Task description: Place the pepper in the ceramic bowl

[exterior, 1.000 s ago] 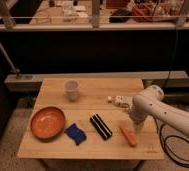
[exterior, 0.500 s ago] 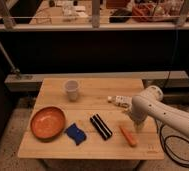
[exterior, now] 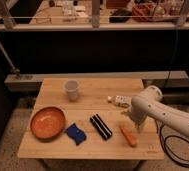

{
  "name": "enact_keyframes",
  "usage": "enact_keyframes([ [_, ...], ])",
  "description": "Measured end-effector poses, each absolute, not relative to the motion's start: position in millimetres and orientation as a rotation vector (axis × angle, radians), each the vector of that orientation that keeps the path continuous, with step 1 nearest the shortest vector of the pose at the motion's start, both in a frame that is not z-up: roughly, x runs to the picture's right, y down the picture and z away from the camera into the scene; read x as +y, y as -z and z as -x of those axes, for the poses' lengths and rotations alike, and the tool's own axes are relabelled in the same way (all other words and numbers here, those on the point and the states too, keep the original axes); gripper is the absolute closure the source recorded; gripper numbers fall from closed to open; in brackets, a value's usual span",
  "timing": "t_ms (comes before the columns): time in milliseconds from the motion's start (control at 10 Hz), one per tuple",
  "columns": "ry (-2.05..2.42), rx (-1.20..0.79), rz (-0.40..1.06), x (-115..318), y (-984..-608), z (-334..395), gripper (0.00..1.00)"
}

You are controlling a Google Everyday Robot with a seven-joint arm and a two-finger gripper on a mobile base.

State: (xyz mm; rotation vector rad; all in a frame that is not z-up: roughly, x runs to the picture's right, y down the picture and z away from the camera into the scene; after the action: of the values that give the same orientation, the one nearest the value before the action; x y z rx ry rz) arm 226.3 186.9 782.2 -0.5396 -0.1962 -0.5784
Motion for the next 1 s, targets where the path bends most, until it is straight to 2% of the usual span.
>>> enact_keyframes([
  [1000, 0.773, -0.246, 0.539, 195.0, -783.7, -225.3, 0.2],
])
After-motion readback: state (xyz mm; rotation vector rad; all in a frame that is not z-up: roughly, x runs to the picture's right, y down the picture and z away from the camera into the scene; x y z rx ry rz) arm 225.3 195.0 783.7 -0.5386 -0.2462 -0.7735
